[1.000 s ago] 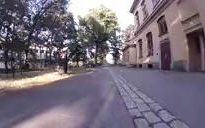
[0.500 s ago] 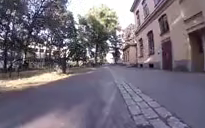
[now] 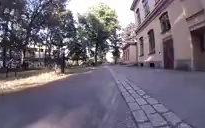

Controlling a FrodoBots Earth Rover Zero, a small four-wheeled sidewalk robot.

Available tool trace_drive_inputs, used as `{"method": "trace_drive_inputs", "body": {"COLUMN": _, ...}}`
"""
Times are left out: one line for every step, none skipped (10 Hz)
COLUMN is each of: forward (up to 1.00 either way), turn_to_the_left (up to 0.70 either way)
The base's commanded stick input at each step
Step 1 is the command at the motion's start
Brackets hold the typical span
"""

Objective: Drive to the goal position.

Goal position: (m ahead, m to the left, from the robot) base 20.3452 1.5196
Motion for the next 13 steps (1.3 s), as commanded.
{"method": "trace_drive_inputs", "body": {"forward": 0.45, "turn_to_the_left": 0.00}}
{"method": "trace_drive_inputs", "body": {"forward": 0.45, "turn_to_the_left": 0.00}}
{"method": "trace_drive_inputs", "body": {"forward": 0.45, "turn_to_the_left": 0.00}}
{"method": "trace_drive_inputs", "body": {"forward": 0.45, "turn_to_the_left": 0.00}}
{"method": "trace_drive_inputs", "body": {"forward": 0.45, "turn_to_the_left": 0.00}}
{"method": "trace_drive_inputs", "body": {"forward": 0.45, "turn_to_the_left": 0.00}}
{"method": "trace_drive_inputs", "body": {"forward": 0.45, "turn_to_the_left": 0.00}}
{"method": "trace_drive_inputs", "body": {"forward": 0.45, "turn_to_the_left": 0.00}}
{"method": "trace_drive_inputs", "body": {"forward": 0.45, "turn_to_the_left": 0.00}}
{"method": "trace_drive_inputs", "body": {"forward": 0.45, "turn_to_the_left": 0.00}}
{"method": "trace_drive_inputs", "body": {"forward": 0.45, "turn_to_the_left": 0.00}}
{"method": "trace_drive_inputs", "body": {"forward": 0.45, "turn_to_the_left": 0.00}}
{"method": "trace_drive_inputs", "body": {"forward": 0.45, "turn_to_the_left": 0.00}}
